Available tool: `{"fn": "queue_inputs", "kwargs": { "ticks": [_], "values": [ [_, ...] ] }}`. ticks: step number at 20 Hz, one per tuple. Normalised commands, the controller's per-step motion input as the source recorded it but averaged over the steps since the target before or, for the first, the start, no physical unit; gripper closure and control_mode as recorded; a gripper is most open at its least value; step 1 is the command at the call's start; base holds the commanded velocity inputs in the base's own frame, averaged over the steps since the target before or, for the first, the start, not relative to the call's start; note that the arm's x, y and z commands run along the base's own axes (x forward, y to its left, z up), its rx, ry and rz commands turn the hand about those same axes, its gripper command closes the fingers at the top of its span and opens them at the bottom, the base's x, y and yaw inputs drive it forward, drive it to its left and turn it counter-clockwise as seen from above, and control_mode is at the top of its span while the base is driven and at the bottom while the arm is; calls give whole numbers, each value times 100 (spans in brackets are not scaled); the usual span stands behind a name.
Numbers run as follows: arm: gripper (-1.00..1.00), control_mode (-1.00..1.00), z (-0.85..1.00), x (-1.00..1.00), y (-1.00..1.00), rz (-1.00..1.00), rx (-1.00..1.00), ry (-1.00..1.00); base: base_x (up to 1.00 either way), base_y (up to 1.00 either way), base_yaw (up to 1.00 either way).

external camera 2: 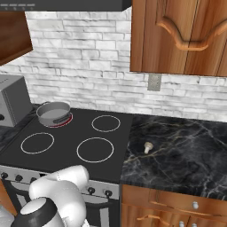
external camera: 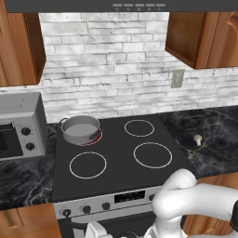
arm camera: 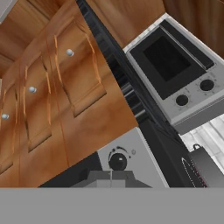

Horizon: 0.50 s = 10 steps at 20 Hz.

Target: Turn on the burner for the pot on the stove. Wait thirty seconds for the pot to heat up. Then add the mushroom to the pot.

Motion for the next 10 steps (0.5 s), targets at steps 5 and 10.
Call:
{"fn": "queue_inputs", "kwargs": {
  "ticks": [5,10],
  "values": [
    [100,-100,0,0,0,0,0,0,0,0,0],
    [100,-100,0,0,0,0,0,0,0,0,0]
  ]
}}
